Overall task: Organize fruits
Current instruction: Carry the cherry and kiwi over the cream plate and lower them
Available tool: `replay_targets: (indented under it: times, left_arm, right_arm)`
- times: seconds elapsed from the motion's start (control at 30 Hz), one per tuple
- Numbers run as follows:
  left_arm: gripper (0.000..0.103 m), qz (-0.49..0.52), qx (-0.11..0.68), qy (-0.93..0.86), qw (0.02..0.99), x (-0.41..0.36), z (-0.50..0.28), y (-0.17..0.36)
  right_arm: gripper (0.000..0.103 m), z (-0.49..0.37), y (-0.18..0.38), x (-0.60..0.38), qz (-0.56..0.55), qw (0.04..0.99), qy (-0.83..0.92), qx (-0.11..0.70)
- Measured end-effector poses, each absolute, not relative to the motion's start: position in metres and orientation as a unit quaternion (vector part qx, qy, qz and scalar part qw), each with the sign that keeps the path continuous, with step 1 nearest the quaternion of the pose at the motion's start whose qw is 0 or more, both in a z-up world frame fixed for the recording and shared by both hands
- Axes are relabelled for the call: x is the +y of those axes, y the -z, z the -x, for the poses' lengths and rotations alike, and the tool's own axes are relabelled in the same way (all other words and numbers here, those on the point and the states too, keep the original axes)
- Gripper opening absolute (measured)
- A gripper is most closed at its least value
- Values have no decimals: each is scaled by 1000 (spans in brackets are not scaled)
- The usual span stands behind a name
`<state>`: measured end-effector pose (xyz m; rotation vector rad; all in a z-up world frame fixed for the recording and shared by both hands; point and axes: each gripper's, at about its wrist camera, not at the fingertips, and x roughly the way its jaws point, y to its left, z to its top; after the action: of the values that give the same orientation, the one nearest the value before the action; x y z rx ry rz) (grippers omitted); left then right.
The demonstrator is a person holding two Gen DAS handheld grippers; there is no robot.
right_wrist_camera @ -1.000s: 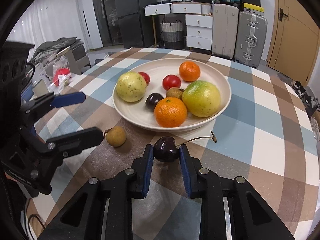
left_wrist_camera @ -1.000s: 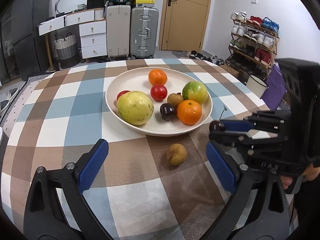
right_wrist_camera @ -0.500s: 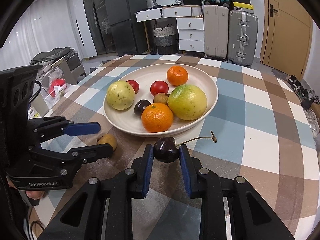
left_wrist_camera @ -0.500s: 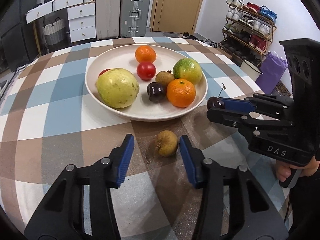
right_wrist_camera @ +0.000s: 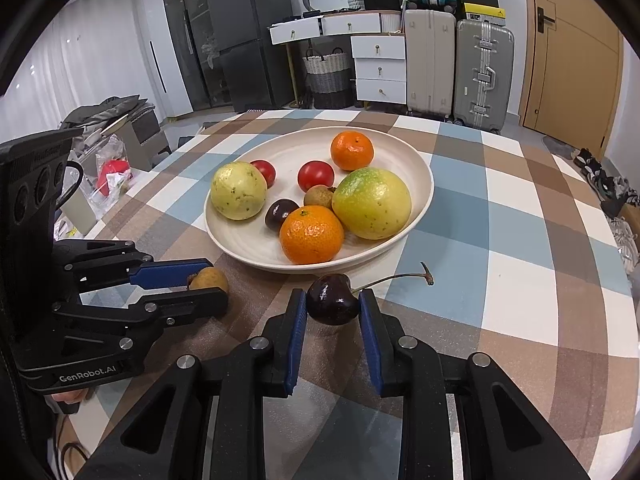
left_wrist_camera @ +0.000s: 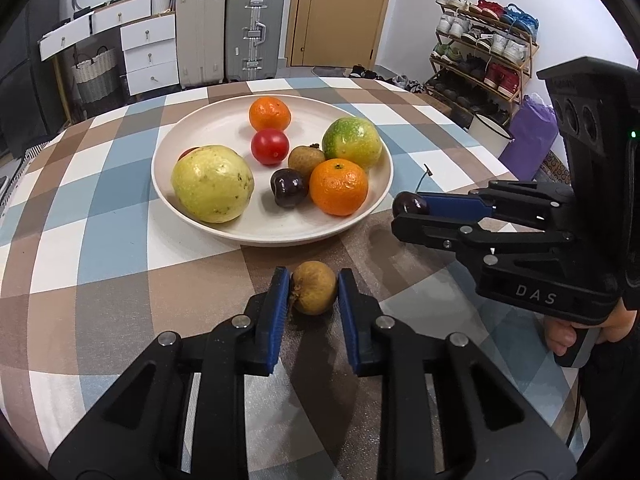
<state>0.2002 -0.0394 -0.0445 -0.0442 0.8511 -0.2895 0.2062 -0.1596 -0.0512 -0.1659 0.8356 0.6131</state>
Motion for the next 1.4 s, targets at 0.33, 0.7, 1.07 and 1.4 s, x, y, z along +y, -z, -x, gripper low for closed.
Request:
replay_targets:
  times: [0.33,0.7,1.07,1.4]
  left_arm:
    - [22,31,391,125,911,-30,-194,38]
    - [22,49,363,111,924,-18,-189,26]
    - [22,56,336,98,935,-12,-183,11]
    - [22,53,315,79,944,-3,-188,-9]
  right_arm:
    - [27,-204,47,-162,73,868,-299,390]
    - [27,-201,37,-168,53,878,-308,363]
    - [27,-199,28,-173,38,886,-309,343]
    - [27,-205,7,-173,23,891,-311,330]
